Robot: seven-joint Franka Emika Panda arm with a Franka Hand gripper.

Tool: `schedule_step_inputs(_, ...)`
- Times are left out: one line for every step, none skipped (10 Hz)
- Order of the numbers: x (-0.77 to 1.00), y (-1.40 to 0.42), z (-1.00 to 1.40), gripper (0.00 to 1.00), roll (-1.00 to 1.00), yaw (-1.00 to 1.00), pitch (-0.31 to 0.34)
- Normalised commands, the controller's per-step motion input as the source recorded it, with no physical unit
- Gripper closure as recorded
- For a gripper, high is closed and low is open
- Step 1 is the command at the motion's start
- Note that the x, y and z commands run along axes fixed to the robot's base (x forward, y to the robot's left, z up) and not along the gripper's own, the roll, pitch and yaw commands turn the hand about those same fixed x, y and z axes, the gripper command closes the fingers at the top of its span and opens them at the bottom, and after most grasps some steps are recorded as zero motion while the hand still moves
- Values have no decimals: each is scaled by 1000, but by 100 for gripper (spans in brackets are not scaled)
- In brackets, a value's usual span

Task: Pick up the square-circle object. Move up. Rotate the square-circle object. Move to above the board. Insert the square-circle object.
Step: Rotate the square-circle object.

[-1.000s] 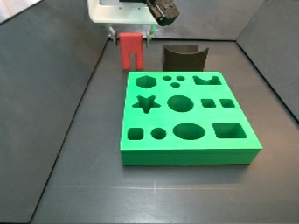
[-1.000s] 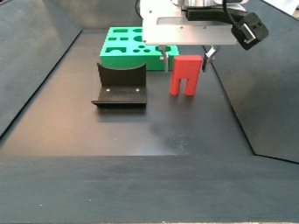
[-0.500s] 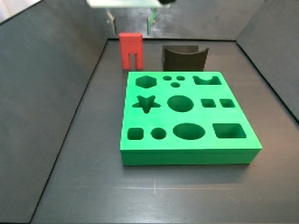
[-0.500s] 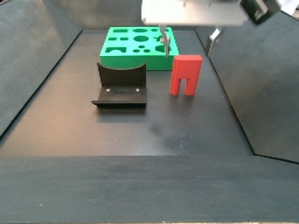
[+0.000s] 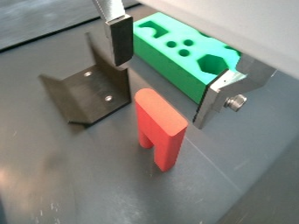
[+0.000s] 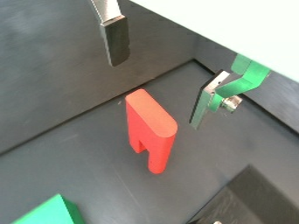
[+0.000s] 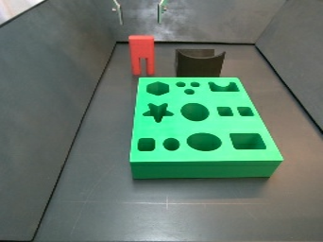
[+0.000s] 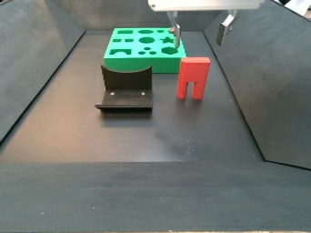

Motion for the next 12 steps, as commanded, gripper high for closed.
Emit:
schedule_step_inputs(28,26,-30,0,0,1000,4)
schedule_step_inputs(29,19,-30,0,0,1000,4)
schedule_step_inputs(29,14,-30,0,0,1000,4)
schedule_step_inputs(30,10,-29,0,0,1000,4)
schedule_step_inputs(30,7,-29,0,0,1000,4)
schedule_step_inputs(30,5,-29,0,0,1000,4)
schedule_step_inputs(30,3,-29,0,0,1000,4)
schedule_step_inputs(31,3,-28,0,0,1000,5)
schedule_step_inputs(31,3,-28,0,0,1000,5)
schedule_step_inputs(31,2,-28,0,0,1000,5)
schedule_step_inputs(31,2,-28,0,0,1000,5)
schedule_step_inputs(31,2,-28,0,-1,1000,5)
